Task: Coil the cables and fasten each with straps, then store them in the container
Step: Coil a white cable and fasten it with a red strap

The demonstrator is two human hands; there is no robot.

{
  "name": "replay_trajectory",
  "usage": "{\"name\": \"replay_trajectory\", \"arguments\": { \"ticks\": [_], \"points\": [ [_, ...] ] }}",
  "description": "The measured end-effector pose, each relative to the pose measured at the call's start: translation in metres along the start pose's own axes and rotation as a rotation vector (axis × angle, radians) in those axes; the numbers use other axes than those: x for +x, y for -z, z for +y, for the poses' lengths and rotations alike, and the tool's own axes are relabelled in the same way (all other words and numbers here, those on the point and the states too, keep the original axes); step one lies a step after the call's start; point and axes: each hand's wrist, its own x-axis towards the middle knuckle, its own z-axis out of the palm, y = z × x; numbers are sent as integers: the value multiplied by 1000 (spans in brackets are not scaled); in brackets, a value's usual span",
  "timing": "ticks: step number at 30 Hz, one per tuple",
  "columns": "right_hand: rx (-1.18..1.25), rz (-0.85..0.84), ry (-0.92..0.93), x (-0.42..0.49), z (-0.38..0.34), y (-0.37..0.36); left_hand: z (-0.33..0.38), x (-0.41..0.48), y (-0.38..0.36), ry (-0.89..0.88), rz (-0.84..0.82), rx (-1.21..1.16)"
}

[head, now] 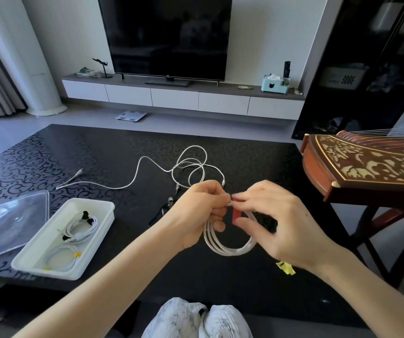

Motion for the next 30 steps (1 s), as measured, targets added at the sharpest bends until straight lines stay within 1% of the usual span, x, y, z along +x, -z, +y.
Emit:
{"name": "replay_trajectory", "arguments": {
  "ticks": [2,4,5,9,11,12,14,16,17,19,23,25,27,30],
  "points": [
    [-28,25,-59,3,3,-1,-1,0,-4,-43,-6,79],
    [-88,6,-115,5,5,-2,-1,0,-6,-75,0,149],
    [-134,-9,-116,5,4,-3,0,0,-6,-87,0,175],
    [-316,-2,-9,3,5,-11,0,-1,-8,-110,-28,236],
    [-329,4,-42,2,8,-16,-1,-2,-8,-120,-48,248],
    [-291,-16,-92,1,9,-17,-1,-2,-8,-125,-60,251],
    [-75,-100,-277,2,6,-13,-3,-3,-6,-129,-94,255],
    [265,-178,-477,3,5,-7,-5,-4,-4,-136,-131,253],
    [396,-183,-553,3,5,-3,-6,-4,-3,-140,-151,249],
    [626,-201,-660,3,5,2,-8,-4,-1,-150,-190,234],
    [1096,-261,-785,3,10,8,-10,-5,4,-189,-273,161],
    [1262,-296,-869,3,14,11,-9,-7,7,-213,-300,120],
    [1354,-349,-917,5,12,11,-8,-9,9,-238,-335,100],
    [1273,-360,-947,8,6,7,-6,-12,10,-246,-373,99]
  ]
}}
